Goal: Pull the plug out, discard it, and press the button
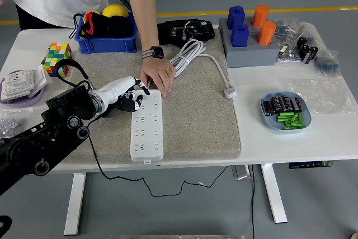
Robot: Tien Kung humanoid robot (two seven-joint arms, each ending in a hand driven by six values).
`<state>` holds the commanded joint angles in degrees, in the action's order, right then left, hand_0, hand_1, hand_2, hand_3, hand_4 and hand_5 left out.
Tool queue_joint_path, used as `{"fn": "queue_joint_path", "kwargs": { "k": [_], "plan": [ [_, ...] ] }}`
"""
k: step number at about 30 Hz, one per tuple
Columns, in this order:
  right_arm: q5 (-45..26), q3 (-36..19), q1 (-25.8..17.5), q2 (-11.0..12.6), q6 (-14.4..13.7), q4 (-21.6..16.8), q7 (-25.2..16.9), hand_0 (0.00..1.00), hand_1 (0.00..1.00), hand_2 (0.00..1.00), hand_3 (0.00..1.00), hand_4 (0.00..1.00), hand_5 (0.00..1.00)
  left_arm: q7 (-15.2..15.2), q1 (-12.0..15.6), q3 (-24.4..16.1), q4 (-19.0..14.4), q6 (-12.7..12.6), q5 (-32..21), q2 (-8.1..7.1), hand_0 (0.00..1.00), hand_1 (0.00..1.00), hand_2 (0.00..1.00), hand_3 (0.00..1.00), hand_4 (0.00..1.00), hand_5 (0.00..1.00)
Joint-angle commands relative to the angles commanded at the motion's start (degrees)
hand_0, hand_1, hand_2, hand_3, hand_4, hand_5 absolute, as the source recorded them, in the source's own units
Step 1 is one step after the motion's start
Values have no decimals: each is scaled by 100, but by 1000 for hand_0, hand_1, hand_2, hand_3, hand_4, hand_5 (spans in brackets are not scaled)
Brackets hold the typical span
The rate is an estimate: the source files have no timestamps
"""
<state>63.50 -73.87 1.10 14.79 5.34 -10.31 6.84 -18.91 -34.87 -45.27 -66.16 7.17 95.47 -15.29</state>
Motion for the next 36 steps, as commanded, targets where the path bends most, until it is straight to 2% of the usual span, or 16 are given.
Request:
{"fn": "queue_joint_path", "kwargs": {
  "k": [11, 24, 36],
  "plan": [
    [-10, 17, -7, 0, -1, 0, 1, 805, 692, 676, 639, 748, 624, -29, -117, 20, 181, -47, 4, 128, 40, 23, 140, 635, 101, 2],
    [22, -37, -9, -11, 2, 0, 4, 804, 692, 676, 639, 748, 624, -27, -275, 113, 566, -45, -52, 246, 40, 22, 140, 636, 107, 2],
    [31, -65, -4, -20, 3, 0, -1, 805, 692, 677, 639, 748, 623, -56, -359, 264, 757, -10, -149, 261, 40, 22, 141, 633, 111, 2]
  ]
}}
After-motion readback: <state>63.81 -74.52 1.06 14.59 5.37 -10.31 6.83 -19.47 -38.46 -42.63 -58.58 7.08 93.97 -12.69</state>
